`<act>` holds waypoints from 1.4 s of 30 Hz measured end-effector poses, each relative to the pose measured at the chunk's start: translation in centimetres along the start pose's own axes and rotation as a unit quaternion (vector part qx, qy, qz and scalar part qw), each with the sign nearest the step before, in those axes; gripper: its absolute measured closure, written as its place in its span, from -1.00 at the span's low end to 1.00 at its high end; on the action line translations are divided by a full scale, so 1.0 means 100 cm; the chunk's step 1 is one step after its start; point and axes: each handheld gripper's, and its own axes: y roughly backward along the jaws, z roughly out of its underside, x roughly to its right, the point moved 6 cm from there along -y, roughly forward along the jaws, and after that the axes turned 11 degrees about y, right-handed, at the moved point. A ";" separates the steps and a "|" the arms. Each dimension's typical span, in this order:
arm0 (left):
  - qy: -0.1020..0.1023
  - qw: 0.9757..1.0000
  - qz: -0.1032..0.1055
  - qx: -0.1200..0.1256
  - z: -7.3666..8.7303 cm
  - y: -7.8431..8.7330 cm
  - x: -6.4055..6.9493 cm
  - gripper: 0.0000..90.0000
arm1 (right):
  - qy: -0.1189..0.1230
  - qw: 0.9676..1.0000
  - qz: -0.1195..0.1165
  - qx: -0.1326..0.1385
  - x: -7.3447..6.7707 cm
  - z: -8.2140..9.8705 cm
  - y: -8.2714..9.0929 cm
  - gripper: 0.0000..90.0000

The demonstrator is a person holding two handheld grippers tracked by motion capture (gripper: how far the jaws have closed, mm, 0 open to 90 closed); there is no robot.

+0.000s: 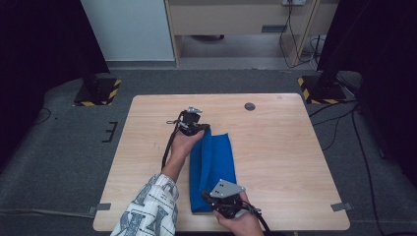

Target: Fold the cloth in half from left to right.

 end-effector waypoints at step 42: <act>0.002 1.000 -0.009 0.004 0.003 -0.027 0.016 0.93 | -0.035 0.999 0.016 -0.025 0.014 0.035 0.016 0.90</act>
